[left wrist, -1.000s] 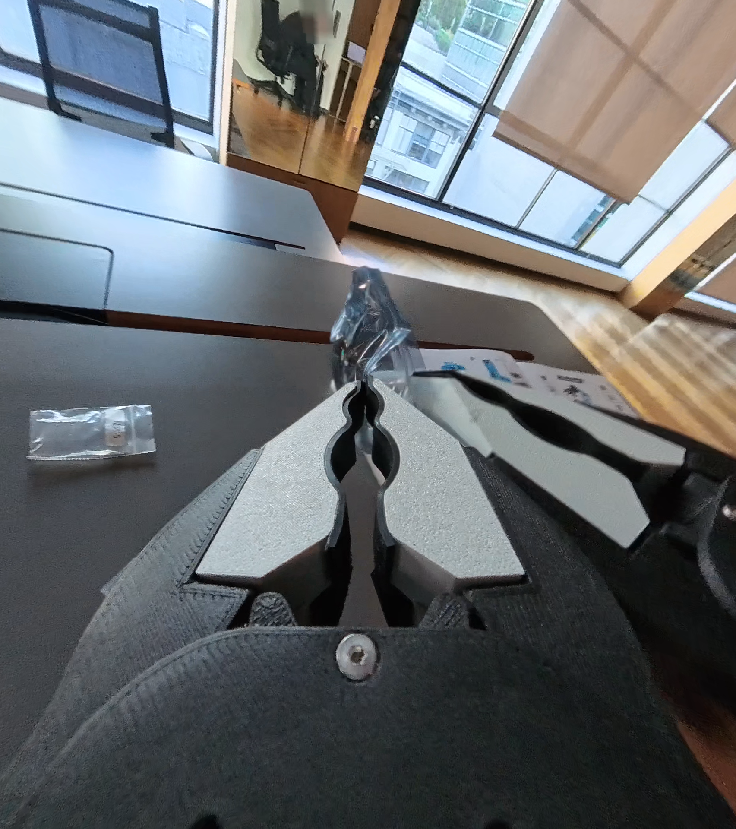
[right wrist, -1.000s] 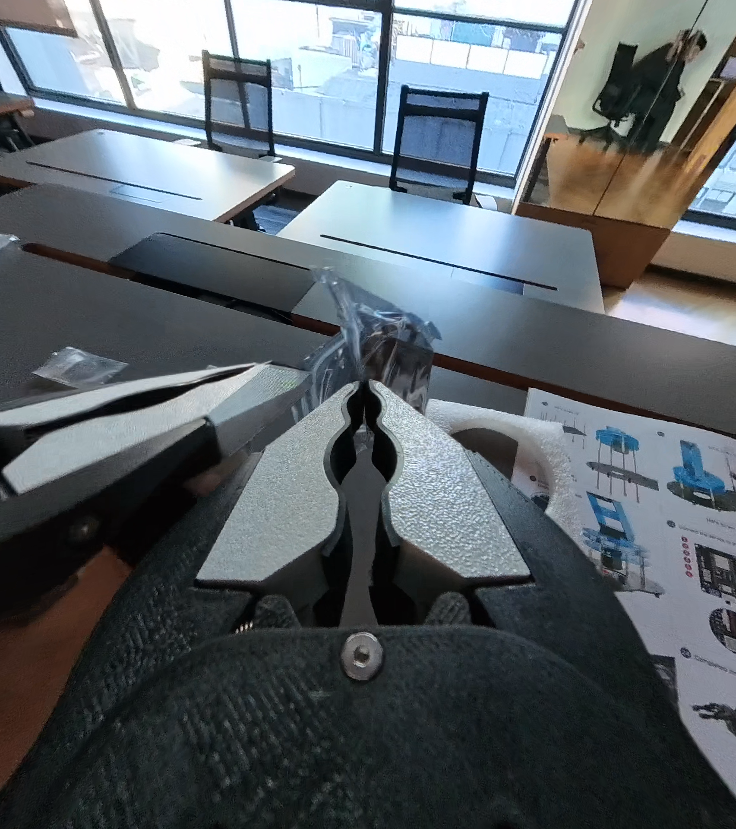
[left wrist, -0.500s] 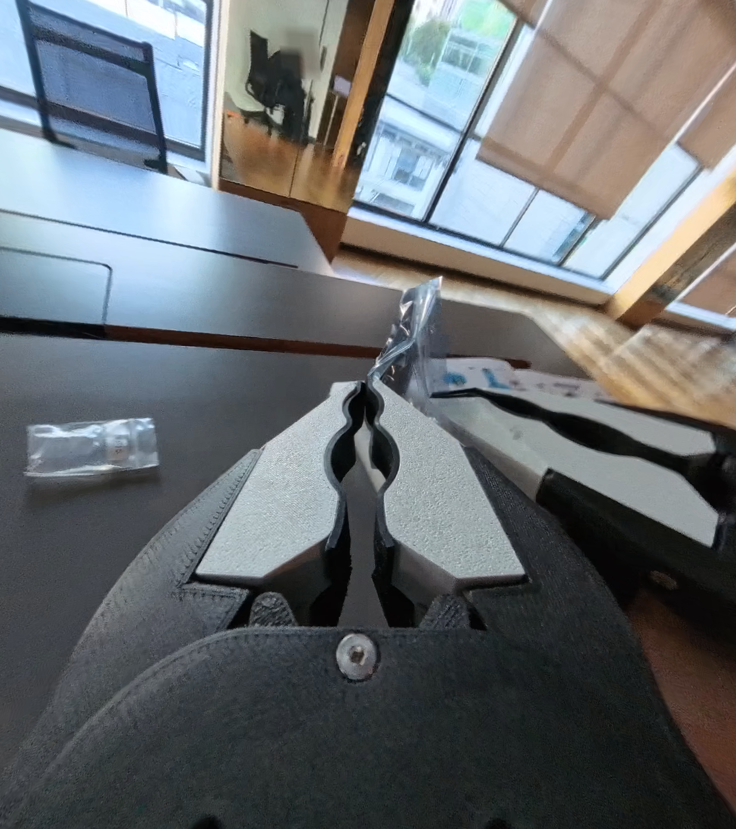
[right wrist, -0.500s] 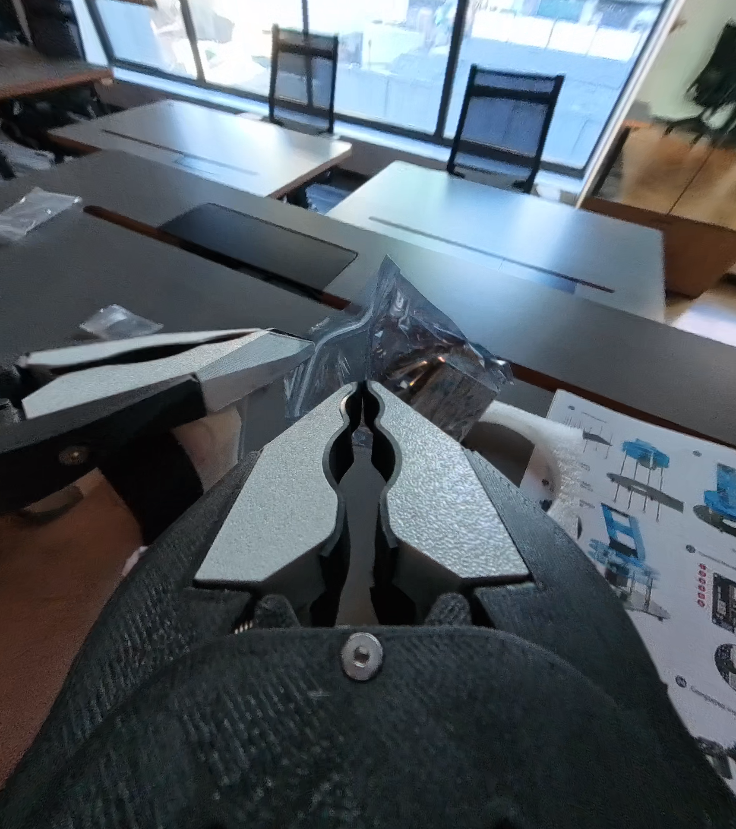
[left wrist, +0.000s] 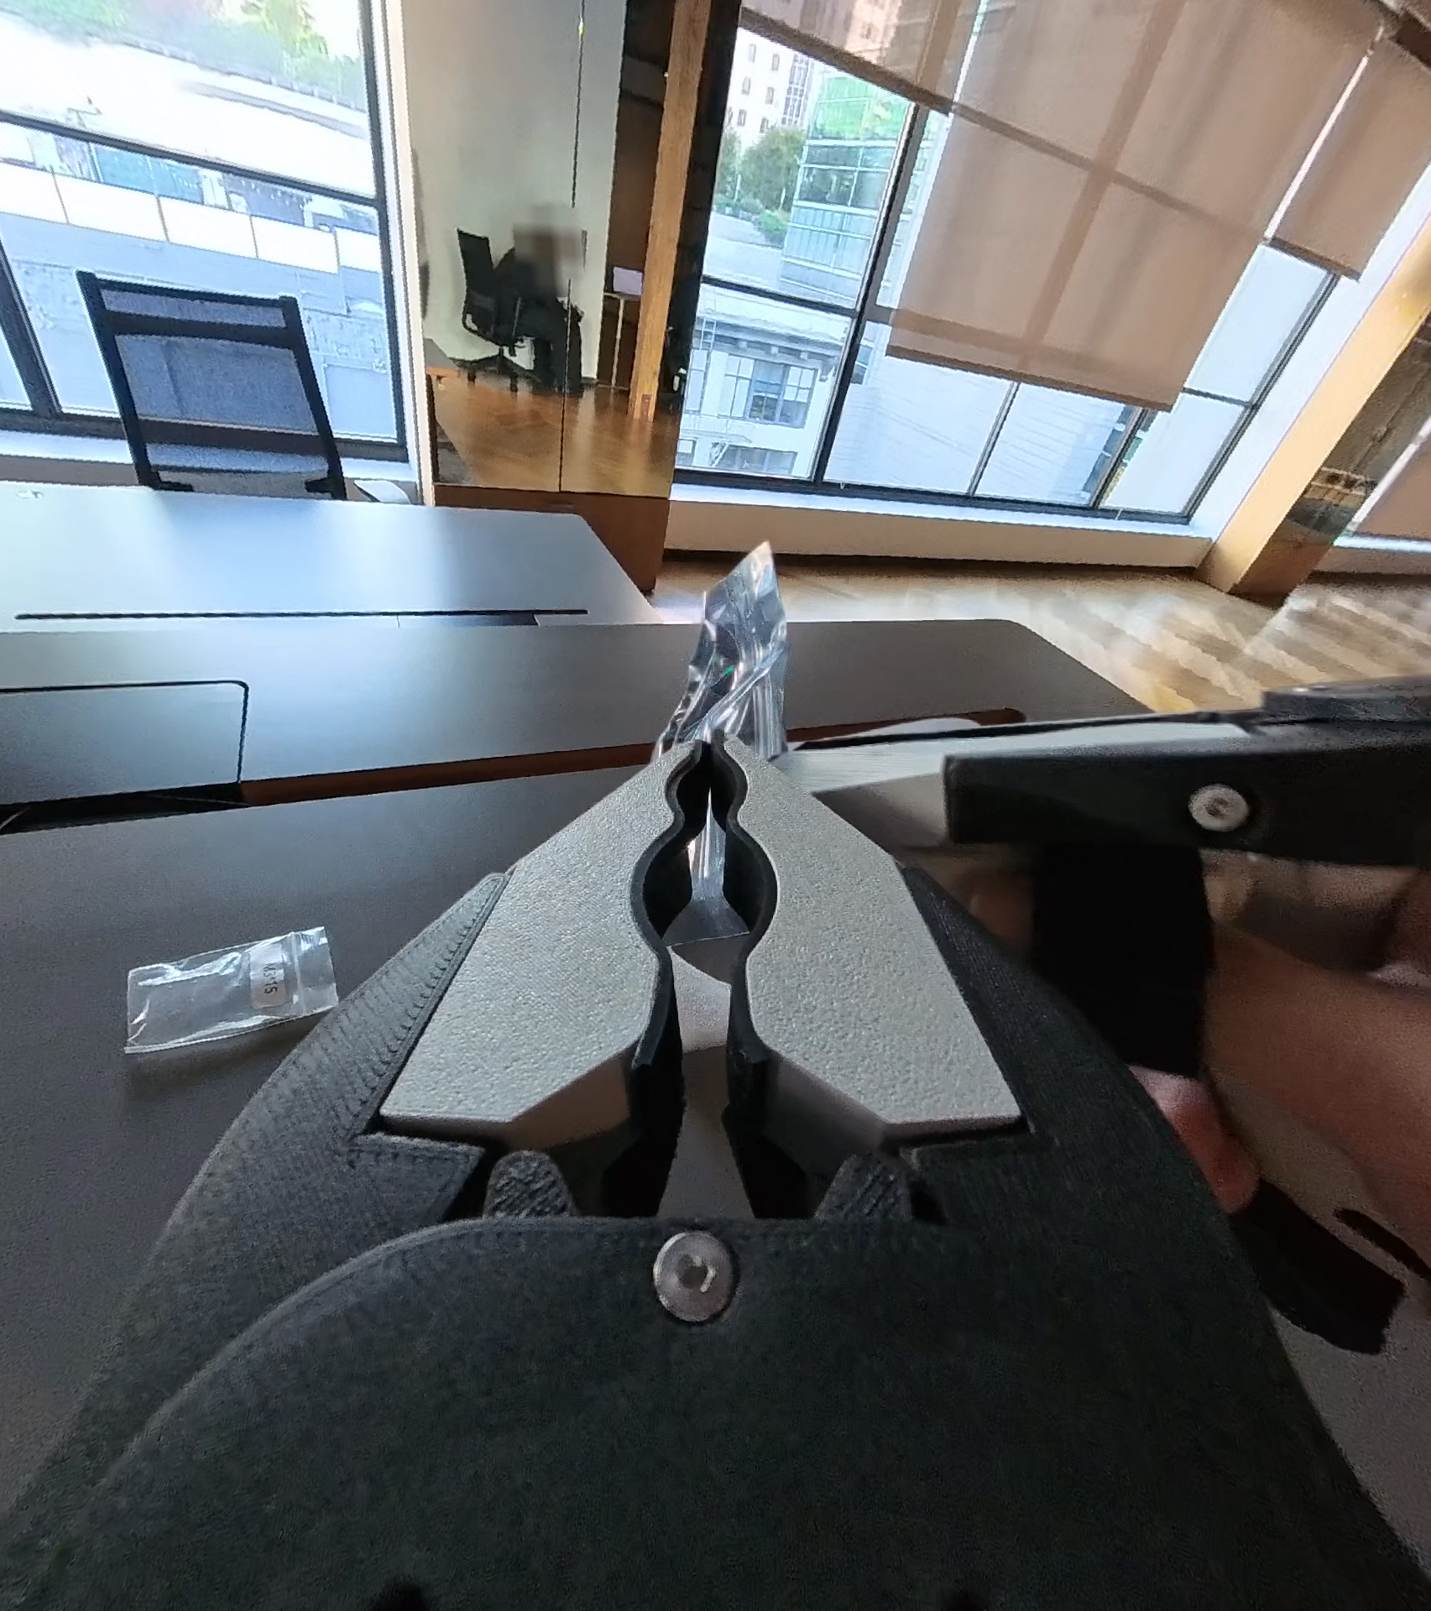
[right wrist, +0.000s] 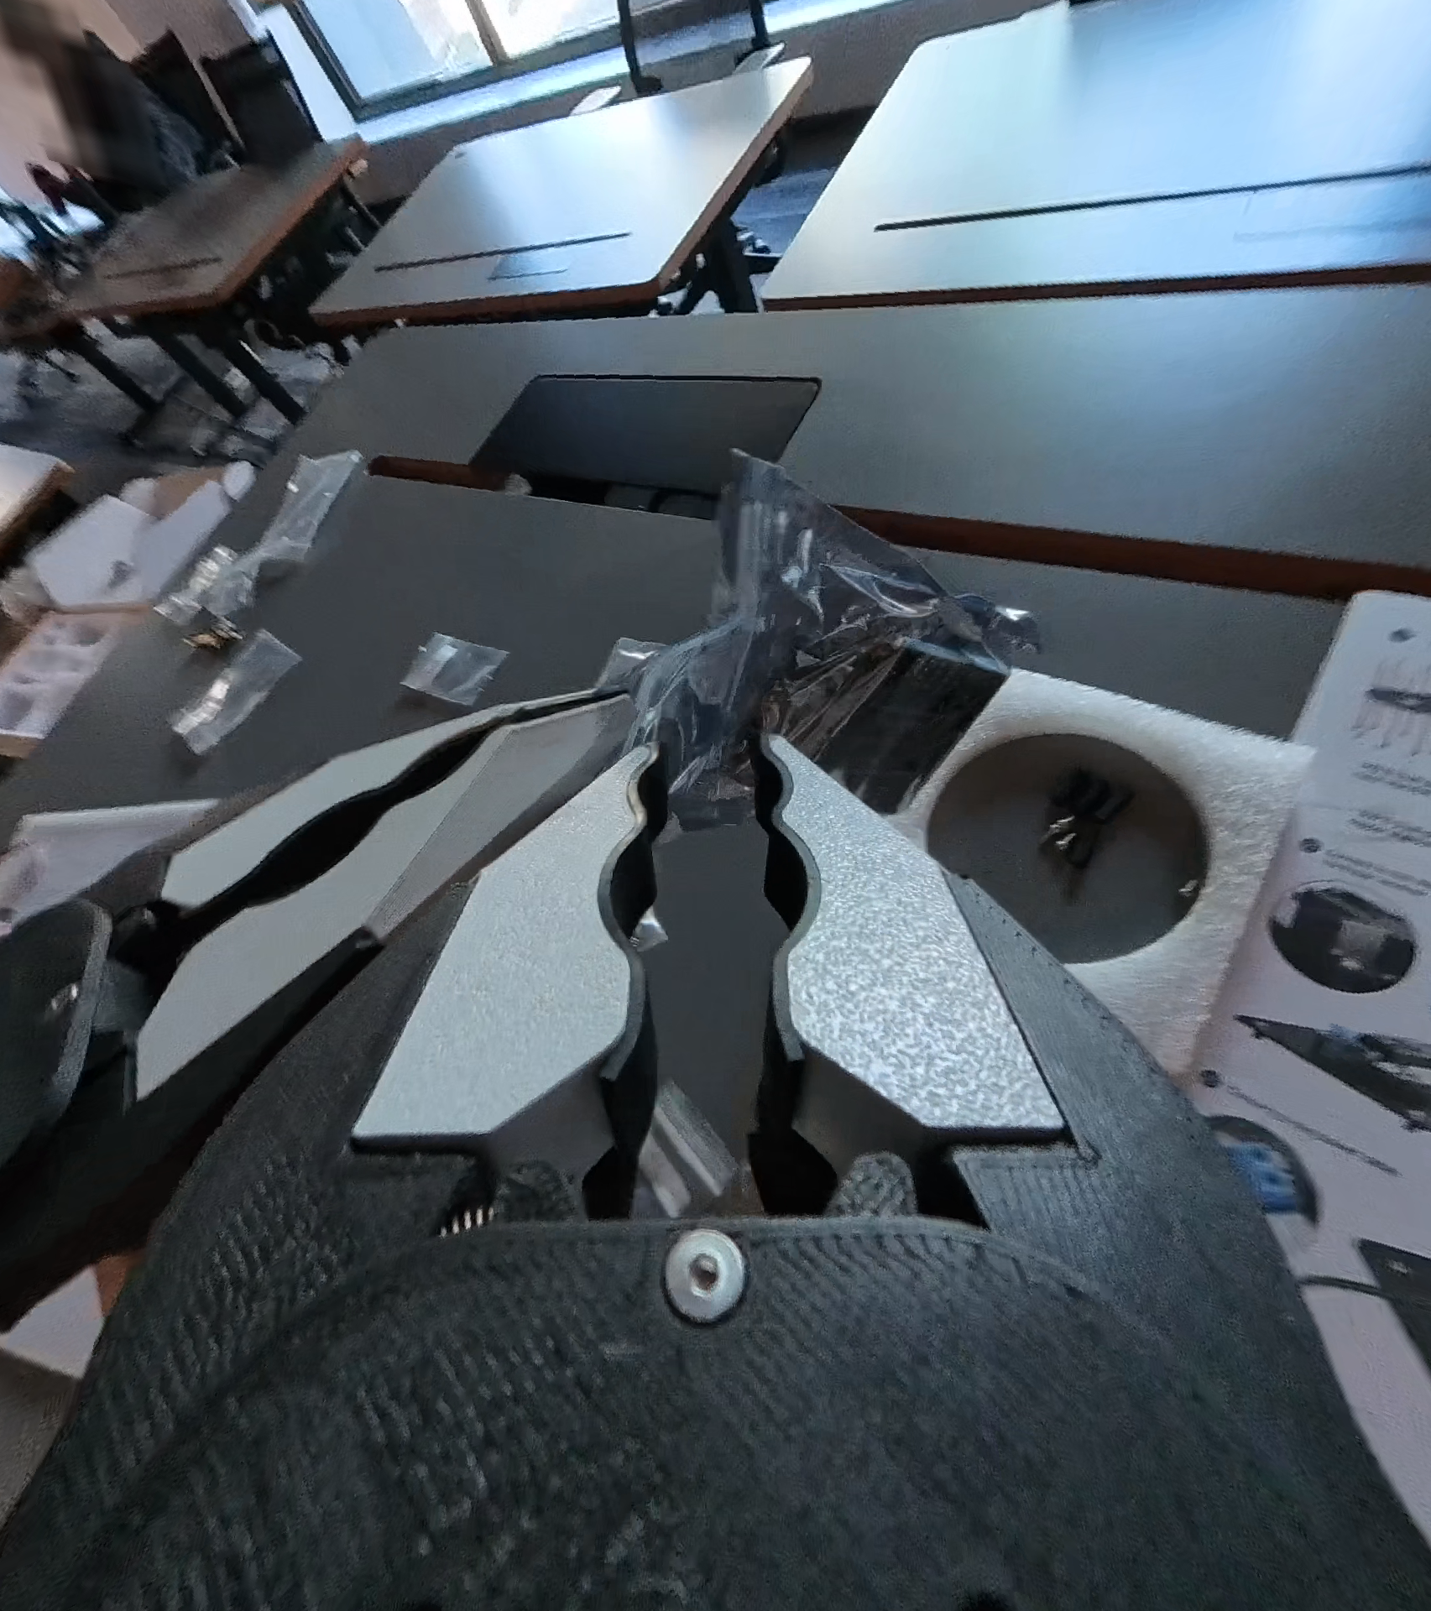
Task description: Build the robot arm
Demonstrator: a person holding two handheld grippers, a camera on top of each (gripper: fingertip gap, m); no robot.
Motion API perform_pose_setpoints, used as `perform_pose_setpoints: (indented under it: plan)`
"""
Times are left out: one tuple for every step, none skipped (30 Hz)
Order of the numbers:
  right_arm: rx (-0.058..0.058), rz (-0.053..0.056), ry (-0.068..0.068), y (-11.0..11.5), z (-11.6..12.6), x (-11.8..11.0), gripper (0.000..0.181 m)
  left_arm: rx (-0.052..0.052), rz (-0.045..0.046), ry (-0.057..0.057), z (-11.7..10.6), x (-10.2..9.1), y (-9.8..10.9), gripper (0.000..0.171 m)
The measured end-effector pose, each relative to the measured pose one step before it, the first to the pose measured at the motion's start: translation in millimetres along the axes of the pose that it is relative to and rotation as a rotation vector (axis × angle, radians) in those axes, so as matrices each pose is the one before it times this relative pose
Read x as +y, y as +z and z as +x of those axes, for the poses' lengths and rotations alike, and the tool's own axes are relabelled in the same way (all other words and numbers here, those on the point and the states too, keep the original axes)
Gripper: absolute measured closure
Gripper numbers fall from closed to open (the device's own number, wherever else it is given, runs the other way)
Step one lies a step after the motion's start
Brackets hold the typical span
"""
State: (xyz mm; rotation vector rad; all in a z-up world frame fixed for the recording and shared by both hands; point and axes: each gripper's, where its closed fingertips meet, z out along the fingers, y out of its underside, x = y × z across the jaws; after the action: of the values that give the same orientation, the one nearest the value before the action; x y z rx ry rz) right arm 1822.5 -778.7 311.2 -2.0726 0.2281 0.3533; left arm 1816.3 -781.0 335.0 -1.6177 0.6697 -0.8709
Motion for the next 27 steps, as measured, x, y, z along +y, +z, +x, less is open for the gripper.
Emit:
perform_pose_setpoints:
  plan:
    - [-0.0259,0.0149,0.0429,1.26,-0.33,-1.1,0.163,0.0018,0.00338,0.0135,0.87,-0.33,-1.21,0.171]
    - [-0.0142,0.0147,0.036,1.44,0.78,-1.07,0.166,0.0006,-0.00354,0.0125,1.11,0.87,-0.59,0.171]
    - [-0.0029,0.0011,0.0154,1.45,1.33,0.35,0.17,-0.0003,-0.01023,0.0102,1.45,2.51,0.17,0.171]
    - [-0.0009,-0.0156,-0.0128,1.73,-0.59,2.25,0.178,-0.009,-0.00897,0.0132,0.63,3.31,0.23,0.171]
    - [0.0281,-0.0281,-0.032,1.79,2.08,3.57,0.179,-0.0174,-0.00761,0.0117,-0.85,3.83,0.26,0.171]
    - [0.0363,-0.0275,-0.0537,1.12,2.4,2.77,0.18,-0.0074,-0.00548,0.0043,-0.04,3.57,0.39,0.171]
    - [0.0357,-0.0259,-0.0655,0.92,1.43,1.86,0.181,-0.0055,0.00042,-0.0043,-0.36,2.24,-0.31,0.171]
    - [0.0279,-0.026,-0.0589,0.5,0.28,1.3,0.181,-0.005,-0.00025,-0.0088,-0.66,1.29,-0.77,0.171]
    - [0.0151,-0.0198,-0.0486,-0.9,-0.59,-0.43,0.181,0.0026,0.00756,-0.0062,0.29,-0.46,-1.32,0.171]
    - [0.0092,-0.0177,-0.0457,-2.42,0.09,-1.02,0.181,0.0178,0.01789,0.0008,1.69,-1.9,-1.83,0.171]
    - [-0.0003,-0.008,-0.0462,-3.53,-0.18,-2.44,0.181,0.0294,0.02888,-0.0044,2.04,-3.28,-2.77,0.171]
    - [-0.0207,-0.004,-0.0492,-3.65,-2.78,-2.25,0.181,0.035,0.03298,-0.0239,1.27,-4.05,-4.71,0.17]
    - [-0.0276,-0.0017,-0.0395,-4.28,-3.66,-2.34,0.181,0.0504,0.03576,-0.0342,2.3,-5.39,-6.35,0.167]
    - [-0.0473,-0.0002,-0.046,-4.61,-7.25,-2.45,0.181,0.0457,0.0384,-0.0365,0.5,-6.38,-7.46,0.164]
    - [-0.0187,-0.0085,-0.0405,-5.47,-3.57,-0.89,0.181,0.0266,0.03683,-0.0429,-3.85,-7.07,-8.02,0.155]
    - [-0.0124,-0.0047,-0.0338,-6.75,-2.79,-1.42,0.181,0.029,0.04236,-0.0505,-5.62,-8.91,-9.28,0.149]
    - [-0.0298,0.0009,-0.049,-7.39,-5.27,-1.57,0.181,0.0219,0.04718,-0.0575,-8.49,-9.96,-10.71,0.144]
    - [-0.0303,0.005,-0.0162,-8.17,-4.73,-1.79,0.181,0.0088,0.04464,-0.0742,-12.12,-9.43,-11.22,0.141]
    - [-0.0511,0.0142,0.0004,-8.52,-7.33,-2.91,0.181,0.0104,0.04263,-0.0959,-12.7,-8.86,-10.25,0.137]
    - [-0.0873,0.0299,0.0035,-8.89,-12.99,-4.81,0.181,0.0253,0.03633,-0.1055,-10.52,-7.4,-8.24,0.131]
    - [-0.0709,0.0239,0.0196,-8.54,-10.41,-4.01,0.181,0.0214,0.00861,-0.1011,-10.22,-2.99,-5.74,0.124]
    - [-0.0579,0.0206,0.0203,-8.02,-8.43,-3.61,0.181,0.024,-0.01653,-0.0836,-8.27,1.51,-3.54,0.114]
    - [-0.0597,0.0209,0.007,-7.21,-9.34,-3.39,0.181,0.0395,-0.02215,-0.0639,-3.38,3.38,-2.3,0.103]
    - [-0.0386,0.0179,0.0122,-6.19,-6.35,-2.66,0.181,0.0749,-0.00625,-0.0639,4.6,2.79,-1.51,0.098]
    - [-0.0312,0.0179,0.012,-5.17,-5.25,-2.59,0.181,0.0794,-0.00885,-0.0739,6.8,4.7,-0.16,0.101]
    - [-0.04,0.0218,0.0058,-4.07,-6.86,-3.06,0.181,0.0522,-0.02676,-0.0624,3.93,8.55,2.1,0.097]
    - [-0.0358,0.0226,0.0103,-3.4,-6.06,-3.12,0.181,0.0512,-0.03932,-0.0394,4.97,11.13,3.78,0.096]
